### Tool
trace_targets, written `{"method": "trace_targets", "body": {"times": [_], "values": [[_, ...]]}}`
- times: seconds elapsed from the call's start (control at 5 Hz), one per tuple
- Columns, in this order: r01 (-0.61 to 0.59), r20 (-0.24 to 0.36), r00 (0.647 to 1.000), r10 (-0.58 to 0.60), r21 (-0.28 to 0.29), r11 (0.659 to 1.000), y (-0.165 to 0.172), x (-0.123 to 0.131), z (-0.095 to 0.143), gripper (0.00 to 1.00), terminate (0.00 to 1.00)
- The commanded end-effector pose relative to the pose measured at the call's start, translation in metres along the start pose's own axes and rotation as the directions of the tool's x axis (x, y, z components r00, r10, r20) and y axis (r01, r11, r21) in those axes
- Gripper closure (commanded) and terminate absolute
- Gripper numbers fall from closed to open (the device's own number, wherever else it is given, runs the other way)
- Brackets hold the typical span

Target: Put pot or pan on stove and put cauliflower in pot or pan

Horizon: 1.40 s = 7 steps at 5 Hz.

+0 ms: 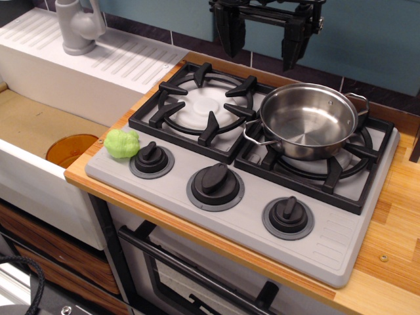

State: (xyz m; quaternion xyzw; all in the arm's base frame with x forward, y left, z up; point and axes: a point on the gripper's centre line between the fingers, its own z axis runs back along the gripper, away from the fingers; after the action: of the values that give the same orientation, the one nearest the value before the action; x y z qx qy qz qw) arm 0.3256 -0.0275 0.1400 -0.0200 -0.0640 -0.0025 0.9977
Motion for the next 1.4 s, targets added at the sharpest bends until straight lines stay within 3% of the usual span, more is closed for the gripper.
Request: {"method": "trace_targets", "body": {"times": [0.0,0.6,1.2], "values": [[0.000,0.000,1.000,0.000,0.000,1.000,0.000,0.000,0.000,0.00,0.00],[0.044,0.093,0.995,-0.037,-0.078,0.996,-0.003,0.037,-0.041,0.00,0.00],[0.035,0.151,0.988,-0.021,-0.095,0.995,-0.008,0.032,-0.064,0.00,0.00]]}}
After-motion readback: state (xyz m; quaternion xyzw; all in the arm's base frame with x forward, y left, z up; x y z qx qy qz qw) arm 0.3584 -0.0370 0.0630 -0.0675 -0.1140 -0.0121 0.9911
